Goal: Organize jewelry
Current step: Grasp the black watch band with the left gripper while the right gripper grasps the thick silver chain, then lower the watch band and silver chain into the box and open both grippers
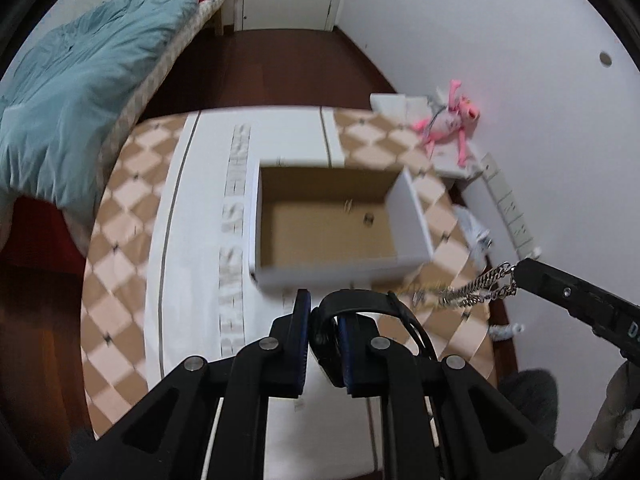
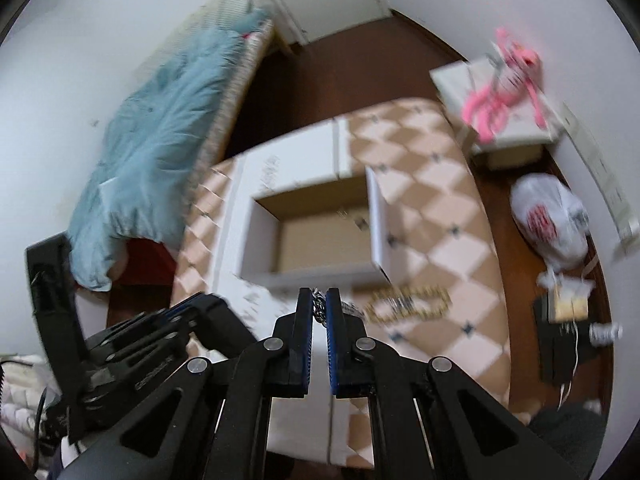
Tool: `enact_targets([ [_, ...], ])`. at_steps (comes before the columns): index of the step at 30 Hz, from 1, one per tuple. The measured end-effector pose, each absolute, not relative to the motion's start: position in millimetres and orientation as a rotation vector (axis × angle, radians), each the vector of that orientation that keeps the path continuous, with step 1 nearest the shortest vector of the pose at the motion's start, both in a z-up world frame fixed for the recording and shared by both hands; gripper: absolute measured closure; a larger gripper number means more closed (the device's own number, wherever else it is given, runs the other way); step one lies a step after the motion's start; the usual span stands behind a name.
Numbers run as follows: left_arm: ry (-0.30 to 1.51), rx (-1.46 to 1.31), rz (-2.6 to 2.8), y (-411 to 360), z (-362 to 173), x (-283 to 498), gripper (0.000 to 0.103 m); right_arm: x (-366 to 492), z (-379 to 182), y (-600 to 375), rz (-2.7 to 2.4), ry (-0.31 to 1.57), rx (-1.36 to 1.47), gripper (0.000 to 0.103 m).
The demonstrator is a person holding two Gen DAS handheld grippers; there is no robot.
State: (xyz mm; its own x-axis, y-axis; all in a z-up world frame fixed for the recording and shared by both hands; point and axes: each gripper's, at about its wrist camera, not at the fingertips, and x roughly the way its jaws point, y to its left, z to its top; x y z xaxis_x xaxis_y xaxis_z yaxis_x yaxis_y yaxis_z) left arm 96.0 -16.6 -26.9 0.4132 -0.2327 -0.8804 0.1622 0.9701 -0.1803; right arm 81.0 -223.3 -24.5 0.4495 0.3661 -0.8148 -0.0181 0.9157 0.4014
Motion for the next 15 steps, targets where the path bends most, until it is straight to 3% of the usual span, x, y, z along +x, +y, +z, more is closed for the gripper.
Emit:
enact_targets([
  [5,1.138,-0.049,-0.25,-16.7,-22.3,144.4,0.093,126.6,-8.9,-213.8,0.276,1.083,0.324,0.096],
  [15,1.258,-0.021,-0.215,-16.8,-50.2,215.2,0.091,204.6,-56.2,-190.2,0.307,1.243,0.308,0.096],
])
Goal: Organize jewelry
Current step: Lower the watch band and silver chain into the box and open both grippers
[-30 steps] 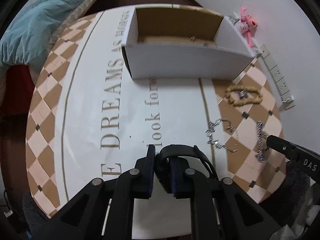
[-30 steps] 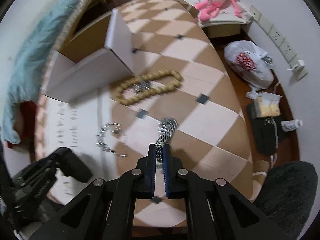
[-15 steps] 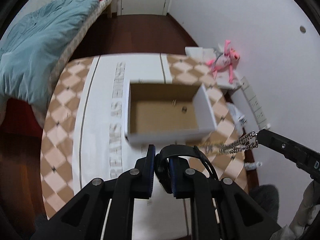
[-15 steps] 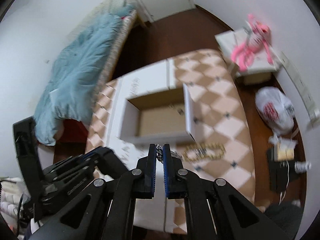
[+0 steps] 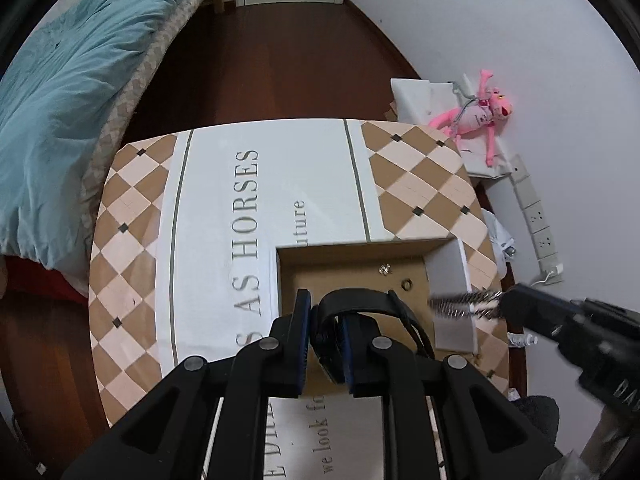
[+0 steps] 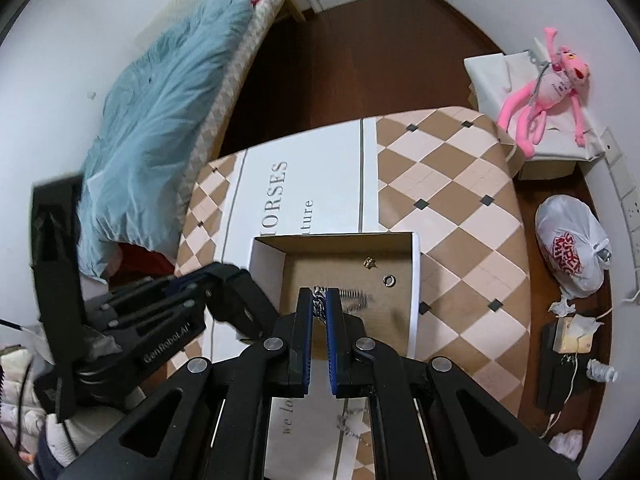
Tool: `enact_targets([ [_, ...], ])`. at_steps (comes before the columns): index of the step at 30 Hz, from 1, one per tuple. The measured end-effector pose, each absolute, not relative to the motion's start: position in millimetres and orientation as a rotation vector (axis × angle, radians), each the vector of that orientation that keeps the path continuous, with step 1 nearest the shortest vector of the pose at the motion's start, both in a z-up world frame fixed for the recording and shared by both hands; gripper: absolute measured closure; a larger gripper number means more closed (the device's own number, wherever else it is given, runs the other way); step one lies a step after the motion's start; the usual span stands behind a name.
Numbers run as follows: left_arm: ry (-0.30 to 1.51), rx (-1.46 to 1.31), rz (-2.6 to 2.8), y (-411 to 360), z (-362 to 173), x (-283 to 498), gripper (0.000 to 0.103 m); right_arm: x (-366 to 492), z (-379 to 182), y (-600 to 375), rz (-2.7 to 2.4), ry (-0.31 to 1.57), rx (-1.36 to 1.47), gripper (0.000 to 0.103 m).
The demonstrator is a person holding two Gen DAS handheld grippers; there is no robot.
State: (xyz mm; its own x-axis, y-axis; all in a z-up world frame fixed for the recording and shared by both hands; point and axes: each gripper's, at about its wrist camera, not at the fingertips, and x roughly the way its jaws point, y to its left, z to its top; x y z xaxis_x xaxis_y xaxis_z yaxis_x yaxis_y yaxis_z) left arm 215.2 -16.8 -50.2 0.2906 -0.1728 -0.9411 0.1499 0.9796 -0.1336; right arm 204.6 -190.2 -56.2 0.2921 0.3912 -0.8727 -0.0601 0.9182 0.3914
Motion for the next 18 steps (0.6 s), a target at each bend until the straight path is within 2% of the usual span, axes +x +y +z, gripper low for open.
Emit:
enact_targets([
  [2,1.28,-0.011,-0.204,-18.6,-53.4,222.9,0.09,214.5,-64.0,-185.6,0.322,1.271,0.3,0.096],
  [3,1.287,-0.001,-0.191,-19.2,-54.8,226.4,0.086,217.9,-67.8,-184.4,0.331,1.289,0.301,0.096],
  [5,1.292,0.025,-0.16,-19.9,-55.6,231.7,0.064,225.5,-75.6,-184.3,0.328,1.32,0.307,0.096],
  [6,1.293,0.02,-0.151,-18.5,-55.6,233.1,0.036,227.8,-78.6,-184.0,0.329,1.337,0.298,0.096],
  [7,1.287,0.01,-0.144,-16.0,-54.6,233.8,0.02,229.5,-81.6,-184.3,0.329,1.356,0.296,0.096],
  [9,1.282,0.003,-0.13,-11.7,-52.7,234.7,0.02,229.8,-82.8,-185.9,0.311,1.36,0.267,0.094],
  [10,1.283,0.003,-0.12,-9.6,-52.4,235.2,0.02,229.6,-82.9,-186.9,0.298,1.359,0.253,0.088],
  [11,1.282,0.005,-0.104,-7.0,-51.9,234.9,0.02,228.7,-83.7,-189.3,0.279,1.359,0.237,0.074],
  [12,1.277,0.007,-0.088,-3.8,-51.3,234.1,0.018,227.8,-84.0,-192.3,0.269,1.357,0.235,0.064],
  [13,1.267,0.015,-0.063,-0.2,-50.9,232.7,0.011,226.5,-84.6,-194.0,0.246,1.352,0.212,0.046],
  [14,1.259,0.023,-0.041,2.0,-51.0,232.0,0.008,224.6,-85.5,-195.0,0.217,1.344,0.181,0.034],
  [16,1.237,0.041,-0.002,6.0,-52.0,227.3,0.007,221.2,-91.0,-194.4,0.172,1.342,0.129,0.03],
  [18,1.22,0.084,0.036,6.7,-55.7,222.0,0.007,218.6,-99.0,-192.7,0.12,1.349,0.066,0.017],
])
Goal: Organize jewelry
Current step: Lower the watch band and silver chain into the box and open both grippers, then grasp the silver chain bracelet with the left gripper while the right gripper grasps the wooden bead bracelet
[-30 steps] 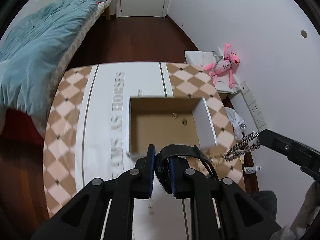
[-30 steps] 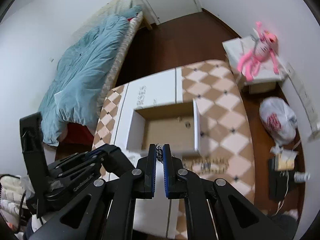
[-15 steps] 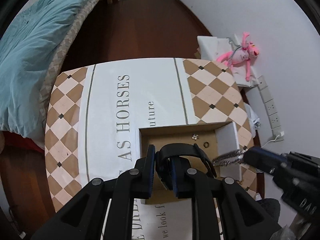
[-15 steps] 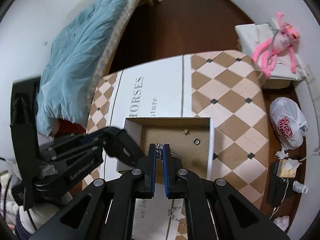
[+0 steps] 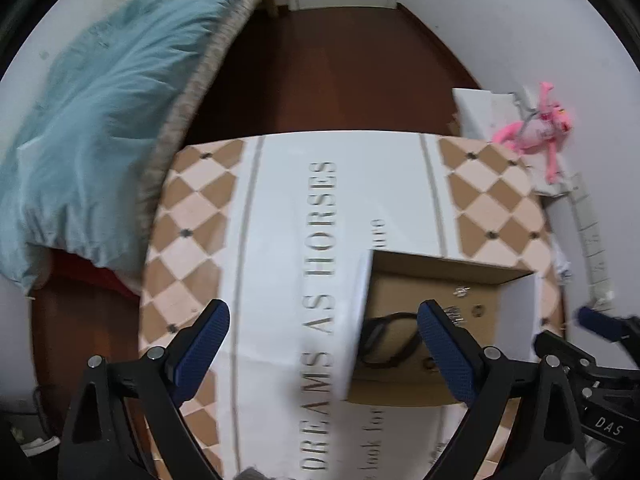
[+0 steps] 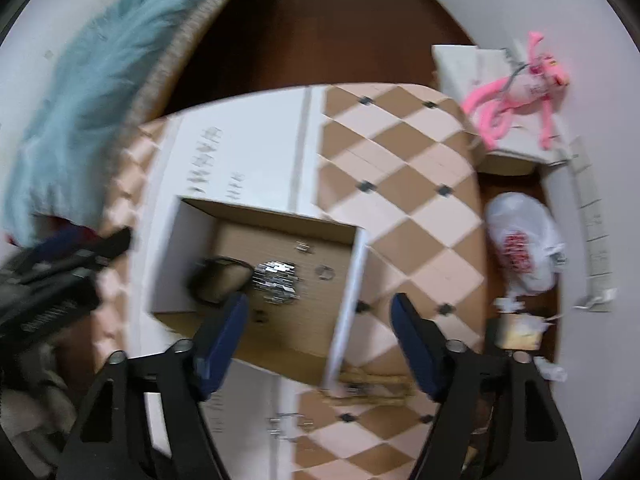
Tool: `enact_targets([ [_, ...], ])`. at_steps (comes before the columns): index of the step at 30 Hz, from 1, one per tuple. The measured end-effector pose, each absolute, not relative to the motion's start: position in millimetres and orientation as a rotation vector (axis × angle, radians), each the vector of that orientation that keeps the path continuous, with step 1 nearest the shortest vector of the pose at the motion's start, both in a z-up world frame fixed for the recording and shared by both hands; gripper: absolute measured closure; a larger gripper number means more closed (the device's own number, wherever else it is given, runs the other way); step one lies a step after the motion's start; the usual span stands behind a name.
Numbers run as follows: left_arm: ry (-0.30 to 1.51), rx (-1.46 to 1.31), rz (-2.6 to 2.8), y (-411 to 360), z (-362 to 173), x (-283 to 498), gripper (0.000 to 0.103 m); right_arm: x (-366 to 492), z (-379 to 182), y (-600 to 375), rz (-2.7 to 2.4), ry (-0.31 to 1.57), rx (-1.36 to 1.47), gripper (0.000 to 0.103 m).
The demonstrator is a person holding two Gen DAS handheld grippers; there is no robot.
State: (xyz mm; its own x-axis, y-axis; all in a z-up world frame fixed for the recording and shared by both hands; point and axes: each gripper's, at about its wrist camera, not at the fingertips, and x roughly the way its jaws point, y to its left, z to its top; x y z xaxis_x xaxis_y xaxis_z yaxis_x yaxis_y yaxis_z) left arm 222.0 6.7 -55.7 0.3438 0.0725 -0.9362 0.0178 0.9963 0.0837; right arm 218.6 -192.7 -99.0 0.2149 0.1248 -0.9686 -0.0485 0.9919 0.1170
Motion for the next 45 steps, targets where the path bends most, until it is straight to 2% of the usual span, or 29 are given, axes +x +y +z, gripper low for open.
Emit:
enact_targets([
  [1,1.212,0.106,0.05,5.9,-58.0,218.6,0.007,215.8,-104.6,-191.3,0.097,1.35,0.039,0.009],
  [2,1.205,0.124,0.061,5.1,-60.1,215.5,0.007,213.6,-108.7,-190.2,0.083,1.351,0.027,0.008],
  [14,1.179,0.118,0.069,2.6,-65.9,187.4,0.006,193.2,-118.3,-182.1,0.026,1.326,0.011,0.006],
  [38,1.026,0.055,0.027,3.3,13.5,123.7,0.006,125.3,-25.0,-177.2,0.028,1.137,0.014,0.005],
  [45,0.999,0.066,0.033,-3.0,11.2,100.7,0.006,101.1,-26.5,-195.3,0.055,1.136,0.11,0.005],
])
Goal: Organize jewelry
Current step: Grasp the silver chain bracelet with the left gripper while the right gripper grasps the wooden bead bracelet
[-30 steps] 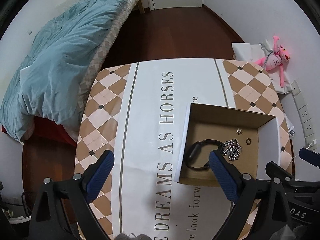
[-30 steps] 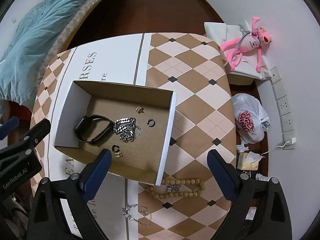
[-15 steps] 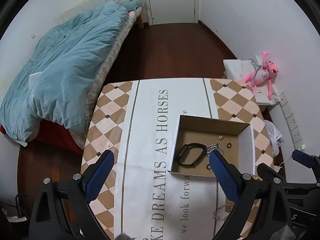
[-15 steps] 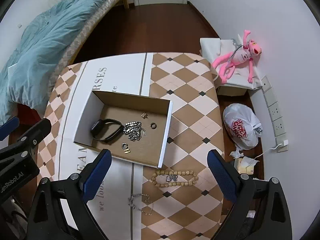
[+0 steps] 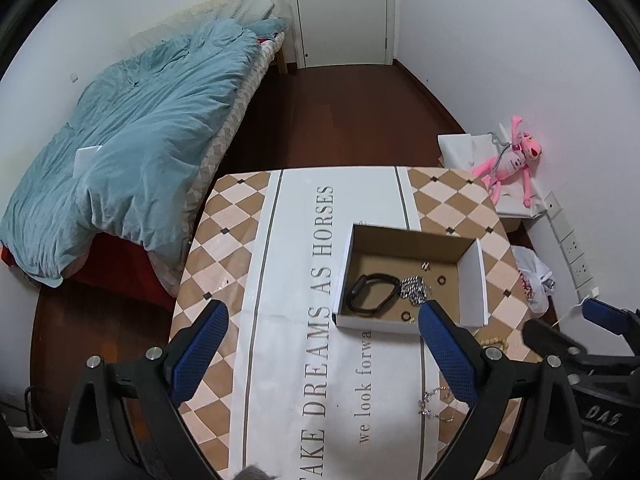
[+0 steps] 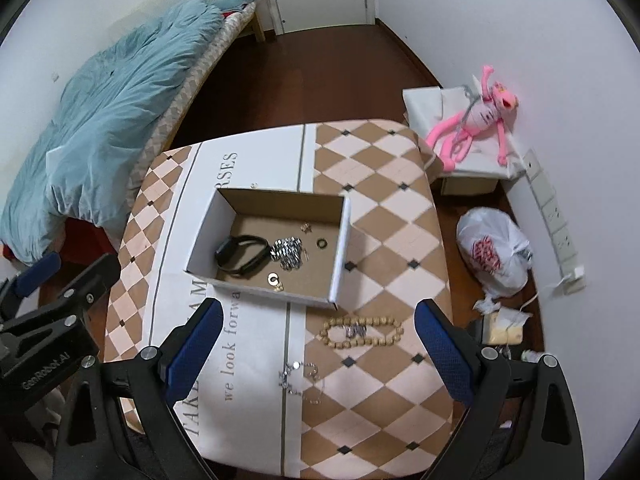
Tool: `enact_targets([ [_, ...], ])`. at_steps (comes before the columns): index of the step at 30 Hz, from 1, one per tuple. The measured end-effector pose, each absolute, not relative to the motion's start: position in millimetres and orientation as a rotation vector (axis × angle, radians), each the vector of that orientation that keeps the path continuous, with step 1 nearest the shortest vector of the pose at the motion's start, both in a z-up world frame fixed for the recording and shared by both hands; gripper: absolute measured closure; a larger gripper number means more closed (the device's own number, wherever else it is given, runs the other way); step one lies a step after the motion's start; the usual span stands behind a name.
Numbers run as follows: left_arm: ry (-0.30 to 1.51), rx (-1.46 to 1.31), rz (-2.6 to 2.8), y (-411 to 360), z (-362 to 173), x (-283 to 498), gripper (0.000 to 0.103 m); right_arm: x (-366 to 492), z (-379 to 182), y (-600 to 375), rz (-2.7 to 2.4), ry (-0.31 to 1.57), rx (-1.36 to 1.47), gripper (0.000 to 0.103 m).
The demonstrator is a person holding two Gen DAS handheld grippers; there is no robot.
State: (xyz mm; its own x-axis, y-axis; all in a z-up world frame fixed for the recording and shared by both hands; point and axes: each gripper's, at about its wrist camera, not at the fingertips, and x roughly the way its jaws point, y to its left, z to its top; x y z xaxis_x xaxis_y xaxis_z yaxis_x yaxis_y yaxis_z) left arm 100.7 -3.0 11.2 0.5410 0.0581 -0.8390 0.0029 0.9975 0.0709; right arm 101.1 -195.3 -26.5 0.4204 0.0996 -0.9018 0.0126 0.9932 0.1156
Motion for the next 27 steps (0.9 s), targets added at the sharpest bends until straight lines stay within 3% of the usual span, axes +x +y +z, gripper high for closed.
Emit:
enact_targets([
  [15,1.248,0.067,-0.1,-70.2,-132.2,59.4,0.007,62.2,-138.3,-273.0,-0.076,1.297,0.192,0.006],
  [23,1.258,0.103,-0.158,-97.6,-153.0,57.7,0.009,59.9,-161.0,-291.2,-0.104,1.32,0.209,0.008],
  [25,1.26,0.122,-0.173,-104.0,-155.5,57.7,0.034,61.3,-163.9,-294.2,-0.107,1.322,0.215,0.009],
  [27,1.284,0.139,-0.182,-107.9,-162.8,57.7,0.052,63.9,-166.8,-297.0,-0.105,1.32,0.229,0.011],
])
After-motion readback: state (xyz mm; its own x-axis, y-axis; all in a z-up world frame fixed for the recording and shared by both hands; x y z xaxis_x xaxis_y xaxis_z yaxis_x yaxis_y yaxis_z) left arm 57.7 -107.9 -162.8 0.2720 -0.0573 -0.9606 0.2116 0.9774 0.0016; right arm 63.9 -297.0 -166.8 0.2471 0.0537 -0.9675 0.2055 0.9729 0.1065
